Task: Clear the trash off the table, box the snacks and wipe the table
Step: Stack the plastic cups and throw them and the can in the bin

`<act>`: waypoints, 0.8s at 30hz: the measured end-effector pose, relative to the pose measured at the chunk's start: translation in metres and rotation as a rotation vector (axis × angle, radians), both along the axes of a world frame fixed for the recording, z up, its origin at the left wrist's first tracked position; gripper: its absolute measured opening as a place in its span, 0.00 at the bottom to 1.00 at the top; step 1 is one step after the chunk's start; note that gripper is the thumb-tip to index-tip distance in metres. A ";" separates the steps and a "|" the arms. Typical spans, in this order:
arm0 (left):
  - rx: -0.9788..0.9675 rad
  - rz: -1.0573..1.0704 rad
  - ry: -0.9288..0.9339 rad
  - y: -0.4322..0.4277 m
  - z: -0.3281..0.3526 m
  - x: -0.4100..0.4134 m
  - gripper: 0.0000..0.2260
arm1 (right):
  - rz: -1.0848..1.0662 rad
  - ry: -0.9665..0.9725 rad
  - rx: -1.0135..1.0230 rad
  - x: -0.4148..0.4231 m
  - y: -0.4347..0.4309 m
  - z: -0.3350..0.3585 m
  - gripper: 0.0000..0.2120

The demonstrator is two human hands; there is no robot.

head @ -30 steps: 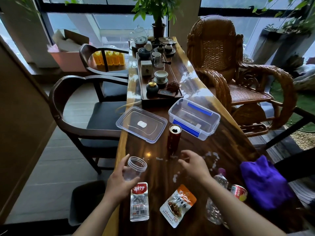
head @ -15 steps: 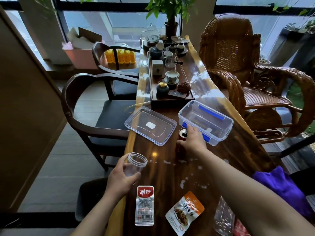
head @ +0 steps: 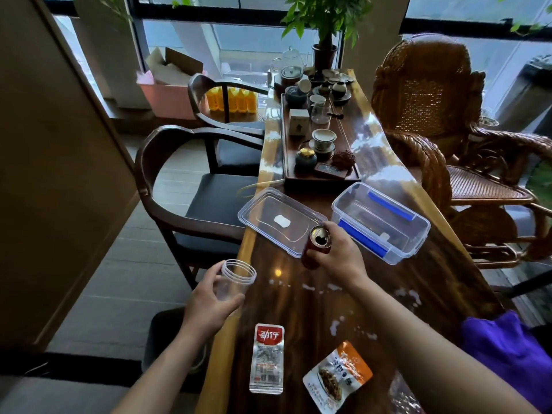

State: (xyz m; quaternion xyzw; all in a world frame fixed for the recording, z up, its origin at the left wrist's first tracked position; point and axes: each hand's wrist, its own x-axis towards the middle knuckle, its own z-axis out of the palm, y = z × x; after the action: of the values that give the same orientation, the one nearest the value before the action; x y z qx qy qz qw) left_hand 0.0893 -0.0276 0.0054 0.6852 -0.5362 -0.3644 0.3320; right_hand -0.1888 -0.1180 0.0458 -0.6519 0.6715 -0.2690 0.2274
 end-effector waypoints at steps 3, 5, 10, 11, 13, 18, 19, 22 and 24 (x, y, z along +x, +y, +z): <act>-0.017 0.006 -0.009 0.007 0.004 0.020 0.35 | 0.034 -0.019 -0.013 0.027 0.010 0.007 0.35; -0.029 0.012 -0.026 0.013 0.005 0.037 0.36 | 0.055 -0.028 -0.015 0.045 0.018 0.011 0.36; -0.019 0.033 -0.029 0.029 0.005 0.086 0.35 | 0.105 -0.035 -0.032 0.096 0.040 0.019 0.34; -0.019 0.033 -0.033 0.032 0.006 0.095 0.35 | 0.113 -0.032 -0.036 0.107 0.045 0.020 0.34; -0.015 0.035 -0.037 0.037 0.007 0.111 0.35 | 0.133 -0.030 -0.038 0.127 0.053 0.024 0.34; 0.013 0.077 -0.054 0.050 0.006 0.141 0.34 | 0.189 -0.042 -0.029 0.167 0.067 0.021 0.35; 0.018 0.089 -0.059 0.053 0.005 0.145 0.34 | 0.201 -0.041 -0.016 0.173 0.069 0.020 0.36; 0.053 0.123 -0.062 0.062 0.001 0.155 0.34 | 0.270 -0.037 0.010 0.189 0.073 0.016 0.36; 0.081 0.144 -0.072 0.069 0.000 0.158 0.35 | 0.326 -0.025 0.009 0.199 0.074 0.009 0.35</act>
State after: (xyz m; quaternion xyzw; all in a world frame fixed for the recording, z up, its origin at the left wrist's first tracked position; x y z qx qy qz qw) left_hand 0.2477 0.0412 0.0054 0.7475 -0.4820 -0.3359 0.3098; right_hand 0.0098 -0.0437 0.0546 -0.7478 0.5553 -0.2336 0.2792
